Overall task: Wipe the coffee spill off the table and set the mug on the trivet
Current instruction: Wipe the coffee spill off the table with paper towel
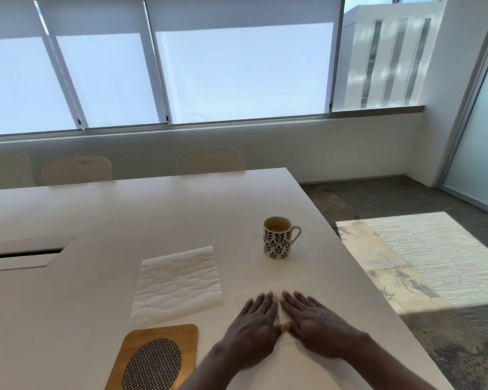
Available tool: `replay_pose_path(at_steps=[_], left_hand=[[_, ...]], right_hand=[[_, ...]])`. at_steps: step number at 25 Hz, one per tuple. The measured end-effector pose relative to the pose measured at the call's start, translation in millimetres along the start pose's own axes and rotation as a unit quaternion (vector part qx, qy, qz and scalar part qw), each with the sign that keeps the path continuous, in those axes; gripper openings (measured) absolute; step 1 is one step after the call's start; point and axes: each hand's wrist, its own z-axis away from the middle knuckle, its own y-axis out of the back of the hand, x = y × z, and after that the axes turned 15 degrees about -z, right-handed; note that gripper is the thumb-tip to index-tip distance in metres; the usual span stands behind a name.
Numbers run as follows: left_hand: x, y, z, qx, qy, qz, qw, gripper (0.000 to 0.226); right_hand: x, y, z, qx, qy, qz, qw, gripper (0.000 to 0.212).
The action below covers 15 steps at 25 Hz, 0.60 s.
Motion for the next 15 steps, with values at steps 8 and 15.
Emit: replay_pose_path(at_steps=[8, 15], left_hand=[[5, -5, -6, 0.029, 0.006, 0.012, 0.999, 0.059], [1, -1, -10, 0.104, 0.002, 0.061, 0.993, 0.045]], right_hand=[[16, 0, 10, -0.010, 0.004, 0.004, 1.000, 0.061], [0, -2, -2, 0.031, 0.012, -0.044, 0.998, 0.056]])
